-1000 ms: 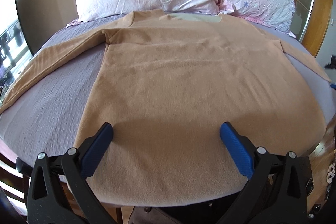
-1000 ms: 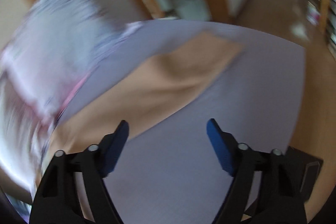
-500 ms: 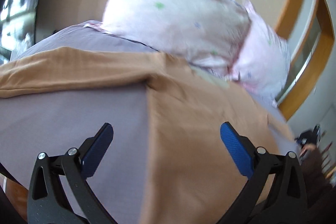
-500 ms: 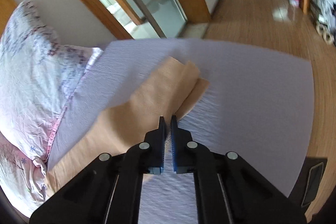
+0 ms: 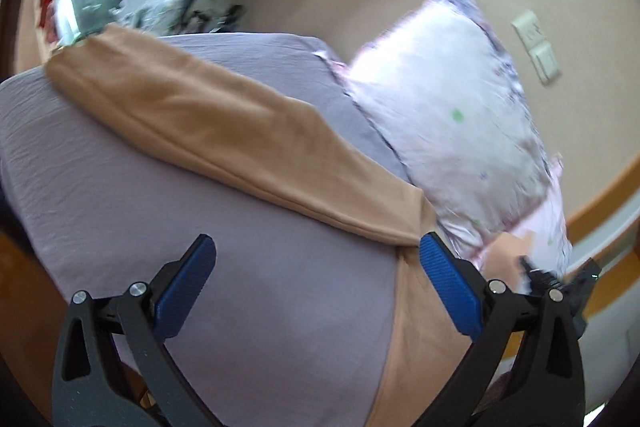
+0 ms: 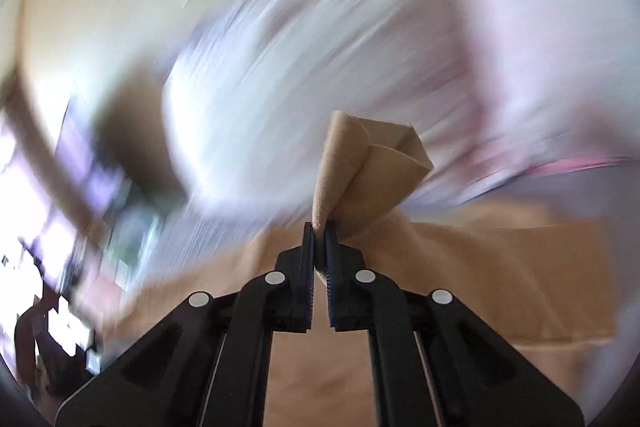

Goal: Fold small clothes

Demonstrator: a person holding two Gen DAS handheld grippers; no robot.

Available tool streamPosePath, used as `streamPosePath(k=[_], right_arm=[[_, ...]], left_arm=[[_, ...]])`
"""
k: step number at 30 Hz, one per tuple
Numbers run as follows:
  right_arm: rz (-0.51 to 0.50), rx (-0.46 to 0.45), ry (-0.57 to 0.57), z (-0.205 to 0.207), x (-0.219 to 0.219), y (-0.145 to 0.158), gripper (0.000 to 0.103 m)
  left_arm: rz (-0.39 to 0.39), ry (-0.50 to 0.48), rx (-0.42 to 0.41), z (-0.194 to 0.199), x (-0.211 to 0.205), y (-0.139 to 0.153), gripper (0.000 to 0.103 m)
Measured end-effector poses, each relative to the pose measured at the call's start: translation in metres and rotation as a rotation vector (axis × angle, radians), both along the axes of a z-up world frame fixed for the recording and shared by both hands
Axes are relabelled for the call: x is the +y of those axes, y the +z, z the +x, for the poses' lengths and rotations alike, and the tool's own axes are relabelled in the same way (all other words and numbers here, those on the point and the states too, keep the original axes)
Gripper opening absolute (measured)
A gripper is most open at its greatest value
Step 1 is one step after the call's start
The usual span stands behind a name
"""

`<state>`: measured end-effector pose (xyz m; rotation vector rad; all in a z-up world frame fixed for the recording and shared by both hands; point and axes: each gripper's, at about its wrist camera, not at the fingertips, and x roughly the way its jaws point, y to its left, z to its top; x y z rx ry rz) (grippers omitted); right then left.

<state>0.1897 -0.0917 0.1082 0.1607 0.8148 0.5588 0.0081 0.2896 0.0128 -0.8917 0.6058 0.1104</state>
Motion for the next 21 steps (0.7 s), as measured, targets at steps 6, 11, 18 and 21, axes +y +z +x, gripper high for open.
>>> streamPosePath(k=[6, 11, 18, 21], right_arm=[[-0.017, 0.046, 0.069, -0.020, 0.028, -0.020, 0.075], [0.071, 0.019, -0.031, -0.014, -0.038, -0.002, 0.079], [0.177, 0.061, -0.007, -0.028, -0.073, -0.003, 0.082], [0.195, 0.024, 0.023, -0.038, -0.079, 0.006, 0.086]], left_arm=[[-0.055, 0.073, 0.037, -0.005, 0.026, -0.007, 0.101], [-0.154, 0.181, 0.034, -0.003, 0.048, -0.011, 0.100], [-0.222, 0.262, 0.137, 0.012, 0.068, -0.008, 0.086], [-0.248, 0.299, 0.161, 0.018, 0.076, -0.012, 0.061]])
